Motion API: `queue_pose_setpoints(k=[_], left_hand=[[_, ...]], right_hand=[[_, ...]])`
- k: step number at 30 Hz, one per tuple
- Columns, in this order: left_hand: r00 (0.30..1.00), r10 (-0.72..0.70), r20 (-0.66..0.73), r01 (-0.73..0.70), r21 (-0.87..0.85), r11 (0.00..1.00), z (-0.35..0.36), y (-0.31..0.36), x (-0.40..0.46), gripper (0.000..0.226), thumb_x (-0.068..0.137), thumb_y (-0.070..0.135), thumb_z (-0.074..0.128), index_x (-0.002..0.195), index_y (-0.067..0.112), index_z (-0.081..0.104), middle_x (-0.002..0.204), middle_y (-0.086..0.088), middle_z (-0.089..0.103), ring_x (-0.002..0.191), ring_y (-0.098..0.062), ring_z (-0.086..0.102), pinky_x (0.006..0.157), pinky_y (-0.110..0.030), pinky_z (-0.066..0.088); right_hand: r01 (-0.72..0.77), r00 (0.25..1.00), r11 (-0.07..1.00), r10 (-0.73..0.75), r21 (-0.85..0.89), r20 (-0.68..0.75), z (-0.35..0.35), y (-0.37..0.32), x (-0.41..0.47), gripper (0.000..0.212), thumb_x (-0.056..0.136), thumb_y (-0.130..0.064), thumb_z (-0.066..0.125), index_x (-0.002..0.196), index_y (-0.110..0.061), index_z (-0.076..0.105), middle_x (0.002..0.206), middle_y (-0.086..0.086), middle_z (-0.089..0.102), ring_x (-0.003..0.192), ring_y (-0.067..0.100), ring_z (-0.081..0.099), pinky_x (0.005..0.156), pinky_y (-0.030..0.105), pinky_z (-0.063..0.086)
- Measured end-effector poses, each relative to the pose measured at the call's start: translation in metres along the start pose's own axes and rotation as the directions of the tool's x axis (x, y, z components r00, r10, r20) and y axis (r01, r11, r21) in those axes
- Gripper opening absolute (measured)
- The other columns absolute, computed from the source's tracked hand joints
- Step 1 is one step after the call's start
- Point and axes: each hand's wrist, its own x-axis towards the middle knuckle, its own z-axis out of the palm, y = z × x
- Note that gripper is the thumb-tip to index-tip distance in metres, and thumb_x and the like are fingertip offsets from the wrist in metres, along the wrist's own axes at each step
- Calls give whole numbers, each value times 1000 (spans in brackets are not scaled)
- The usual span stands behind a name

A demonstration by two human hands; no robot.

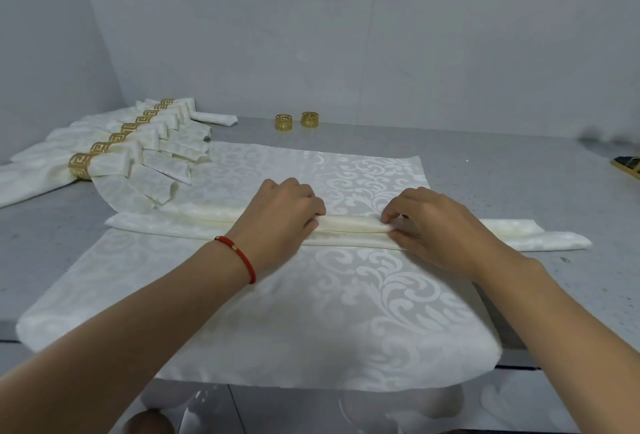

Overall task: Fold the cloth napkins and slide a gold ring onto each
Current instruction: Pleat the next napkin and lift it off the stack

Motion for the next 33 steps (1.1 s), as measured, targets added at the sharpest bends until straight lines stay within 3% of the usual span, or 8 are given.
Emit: queue_pose_setpoints(k=[5,11,15,19,21,26,30,33], left_hand=[[999,-19,-30,17,-62,998,-6,16,-21,30,76,-2,52,73,27,52,65,11,47,64,-14,44,66,-30,27],[990,-76,-115,64,-107,992,-8,31,-48,32,71,5,58,95,17,76,80,5,72,67,-23,67,60,-46,55],[981,-183,-67,165,-214,963,-3,37,-55,37,78,7,53,105,18,76,104,2,74,95,-26,69,78,-48,57],[978,-176,-108,151,-206,967,-2,43,-53,35,71,0,53,94,12,76,97,-2,74,90,-31,69,72,-53,58],[973,-175,-150,137,-234,963,-5,42,-48,32,75,0,47,91,9,74,91,-5,72,83,-34,68,67,-52,57],[894,-374,247,390,-18,921,-26,40,-11,8,99,14,42,103,19,46,95,2,51,97,-25,52,70,-35,37],[815,-372,444,326,179,928,-34,37,11,18,99,17,47,115,18,54,111,-4,54,106,-27,53,81,-36,44],[754,-357,551,284,216,934,-43,32,26,24,99,33,51,119,20,56,115,-5,58,103,-26,59,82,-37,47]], right_hand=[[27,999,998,-24,56,-39,-3,-5,-15,21,94,-22,65,114,-29,68,101,-15,65,93,13,60,75,34,49],[46,999,998,-47,-51,-20,-8,-21,-14,14,95,-31,58,99,-29,71,83,-16,63,76,12,58,64,33,49],[-14,999,996,11,-91,-39,-14,-37,17,18,96,-41,52,86,-30,62,67,-13,60,69,16,59,60,31,38],[-98,992,993,92,71,88,11,-59,51,32,98,-53,53,113,-28,65,109,-8,66,106,17,58,87,38,47],[-126,969,992,117,27,220,31,-61,54,48,100,-59,40,131,-26,56,135,-2,53,129,21,44,106,45,36],[-114,966,992,100,45,240,49,-55,45,56,99,-64,19,134,-27,42,140,-3,38,142,21,25,118,49,18],[-157,929,978,98,140,356,44,-53,50,64,102,-60,33,155,-26,27,166,-1,14,157,17,-6,125,55,-2],[-125,931,987,80,105,355,47,-49,49,74,97,-70,31,158,-27,24,168,1,12,157,19,-6,125,58,0]])
